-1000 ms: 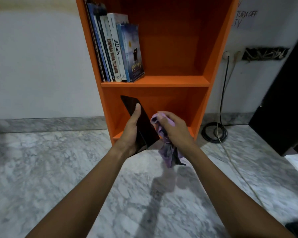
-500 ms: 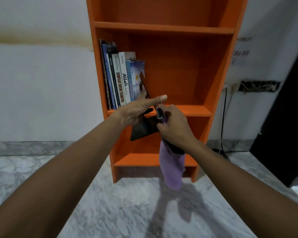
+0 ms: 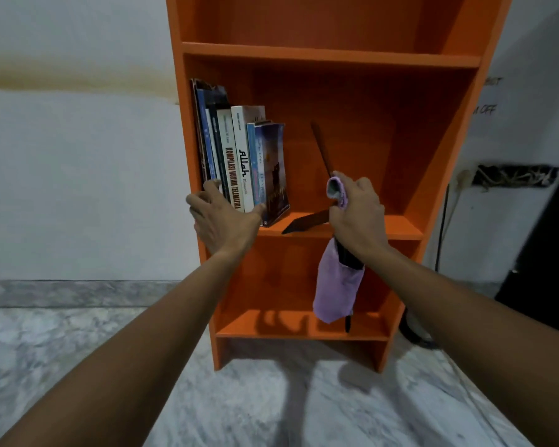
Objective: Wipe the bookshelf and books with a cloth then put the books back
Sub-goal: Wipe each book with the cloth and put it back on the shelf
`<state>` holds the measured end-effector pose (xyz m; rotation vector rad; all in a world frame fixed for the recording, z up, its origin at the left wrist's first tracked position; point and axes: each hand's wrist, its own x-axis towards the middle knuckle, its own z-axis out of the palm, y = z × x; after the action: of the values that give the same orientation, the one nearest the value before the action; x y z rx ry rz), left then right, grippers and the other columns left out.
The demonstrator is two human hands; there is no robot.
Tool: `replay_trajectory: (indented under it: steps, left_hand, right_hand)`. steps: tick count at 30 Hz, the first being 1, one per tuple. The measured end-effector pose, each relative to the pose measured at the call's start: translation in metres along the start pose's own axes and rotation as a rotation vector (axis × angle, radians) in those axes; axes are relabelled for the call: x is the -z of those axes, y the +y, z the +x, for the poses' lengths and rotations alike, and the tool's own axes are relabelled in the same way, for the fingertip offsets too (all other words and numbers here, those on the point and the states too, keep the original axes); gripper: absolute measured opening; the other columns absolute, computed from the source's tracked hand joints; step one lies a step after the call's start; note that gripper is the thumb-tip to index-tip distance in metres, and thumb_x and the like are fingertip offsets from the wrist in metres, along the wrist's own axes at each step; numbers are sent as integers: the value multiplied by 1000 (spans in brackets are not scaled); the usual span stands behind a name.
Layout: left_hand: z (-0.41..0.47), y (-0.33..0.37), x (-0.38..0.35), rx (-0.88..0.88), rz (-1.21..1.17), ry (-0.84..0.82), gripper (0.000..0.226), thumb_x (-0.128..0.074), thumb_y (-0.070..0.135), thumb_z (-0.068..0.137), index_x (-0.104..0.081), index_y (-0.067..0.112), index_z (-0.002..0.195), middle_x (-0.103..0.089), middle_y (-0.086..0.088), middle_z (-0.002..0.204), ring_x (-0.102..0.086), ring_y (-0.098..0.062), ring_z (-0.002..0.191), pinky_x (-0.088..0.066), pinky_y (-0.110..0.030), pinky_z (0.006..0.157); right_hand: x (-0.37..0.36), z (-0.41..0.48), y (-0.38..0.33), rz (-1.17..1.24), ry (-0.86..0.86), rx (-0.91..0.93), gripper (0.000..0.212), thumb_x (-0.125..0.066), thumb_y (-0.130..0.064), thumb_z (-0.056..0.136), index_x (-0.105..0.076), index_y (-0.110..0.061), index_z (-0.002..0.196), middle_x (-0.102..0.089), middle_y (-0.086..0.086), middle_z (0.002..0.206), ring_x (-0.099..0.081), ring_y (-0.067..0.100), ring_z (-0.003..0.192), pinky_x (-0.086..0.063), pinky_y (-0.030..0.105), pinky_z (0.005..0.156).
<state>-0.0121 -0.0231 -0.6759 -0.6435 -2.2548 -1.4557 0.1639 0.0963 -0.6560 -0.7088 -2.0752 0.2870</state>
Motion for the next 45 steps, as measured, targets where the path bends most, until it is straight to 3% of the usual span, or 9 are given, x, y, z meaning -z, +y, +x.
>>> replay_trajectory:
  steps: [5,9,13,16,20,23,31,39,45]
  left_hand:
    - [10,-5,-26,86,-31,9,120,-81,73,55,-24,21,147,-28,-16,144,-33,-34,131,-43,-45,105]
    - [7,3,-38,90,-40,95,130,-77,79,52,-21,19,152,-29,-17,148,-35,-34,134,-37,-50,112]
    - [7,4,-47,81,-10,102,135,-82,74,55,-14,18,157,-25,-17,151,-37,-33,134,-36,-43,112]
    - [7,1,-54,97,1,95,134,-83,68,60,-10,16,159,-26,-15,150,-35,-31,135,-34,-43,112]
    - [8,3,-63,165,-48,74,144,-83,70,58,2,15,161,-21,-16,154,-30,-34,141,-30,-45,117]
    - [15,11,-68,240,-94,53,147,-85,66,57,7,17,160,-25,-19,154,-31,-35,140,-26,-47,115]
    - [30,0,-69,258,-125,71,127,-90,57,48,-25,10,146,-46,-14,134,-50,-34,122,-47,-50,104]
    - [38,4,-69,268,-172,91,115,-92,55,49,-32,14,138,-48,-10,134,-50,-33,123,-46,-49,105]
    - [44,13,-68,288,-169,81,112,-91,56,54,-30,16,140,-47,-9,136,-49,-32,126,-48,-46,99]
  right_hand:
    - [-25,2,13,-10,-22,11,63,-53,-9,95,-38,-23,155,-47,1,121,-46,11,82,-32,16,64]
    - [-52,5,19,62,-14,-29,71,-54,-10,92,-34,-30,157,-56,0,127,-58,20,99,-51,37,80]
    - [-72,14,19,85,47,-62,70,-56,-13,88,-39,-31,154,-64,0,125,-61,22,108,-53,45,87]
    - [-78,22,19,149,77,-71,69,-53,-15,84,-45,-33,151,-66,-2,123,-63,20,103,-54,43,84]
    - [-81,29,30,168,34,-68,68,-57,-11,89,-46,-37,151,-66,-3,115,-60,14,89,-41,21,67]
    - [-79,28,41,216,-26,-88,73,-58,-7,88,-43,-39,152,-65,0,109,-55,15,76,-34,23,59]
    - [-80,22,46,234,-64,-81,76,-59,-5,88,-39,-37,154,-60,-7,103,-53,10,76,-36,22,62]
    - [-81,25,44,260,-60,-106,77,-59,0,89,-39,-35,155,-56,-8,109,-51,5,86,-34,13,69]
    - [-97,17,37,331,-69,-152,77,-58,-1,90,-35,-34,157,-57,-5,101,-50,15,86,-40,33,76]
